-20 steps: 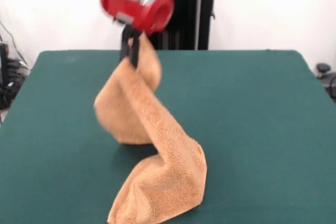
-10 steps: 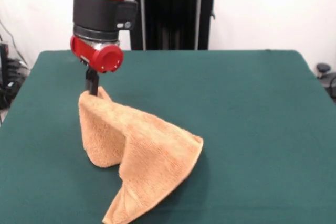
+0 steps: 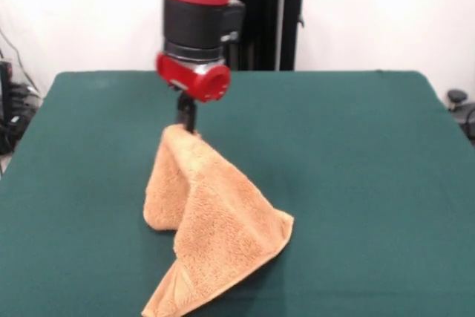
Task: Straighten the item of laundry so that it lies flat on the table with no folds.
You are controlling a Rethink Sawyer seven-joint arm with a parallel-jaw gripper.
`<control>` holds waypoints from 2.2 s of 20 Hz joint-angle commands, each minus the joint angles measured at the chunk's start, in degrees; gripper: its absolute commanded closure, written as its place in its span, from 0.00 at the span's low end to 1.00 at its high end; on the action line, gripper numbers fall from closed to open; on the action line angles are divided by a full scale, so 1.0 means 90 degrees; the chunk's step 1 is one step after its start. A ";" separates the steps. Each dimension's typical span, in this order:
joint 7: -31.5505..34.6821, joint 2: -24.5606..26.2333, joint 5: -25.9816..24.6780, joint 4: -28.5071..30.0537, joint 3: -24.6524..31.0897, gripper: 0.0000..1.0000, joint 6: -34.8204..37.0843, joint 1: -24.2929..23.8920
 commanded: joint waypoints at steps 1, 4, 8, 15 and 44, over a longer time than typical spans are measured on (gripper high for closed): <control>0.2210 -0.0036 0.0814 0.0669 -0.0298 1.00 0.1010 0.1058; 0.2470 -0.0052 0.1038 0.0371 -0.0823 1.00 0.1766 0.1648; 0.2646 -0.0101 0.1264 0.0395 -0.0879 1.00 0.1970 0.1911; 0.2986 -0.0165 0.1634 0.0973 -0.0451 1.00 0.1271 0.2043; 0.2953 0.0750 0.1168 -0.0775 -0.1244 1.00 0.1872 0.2692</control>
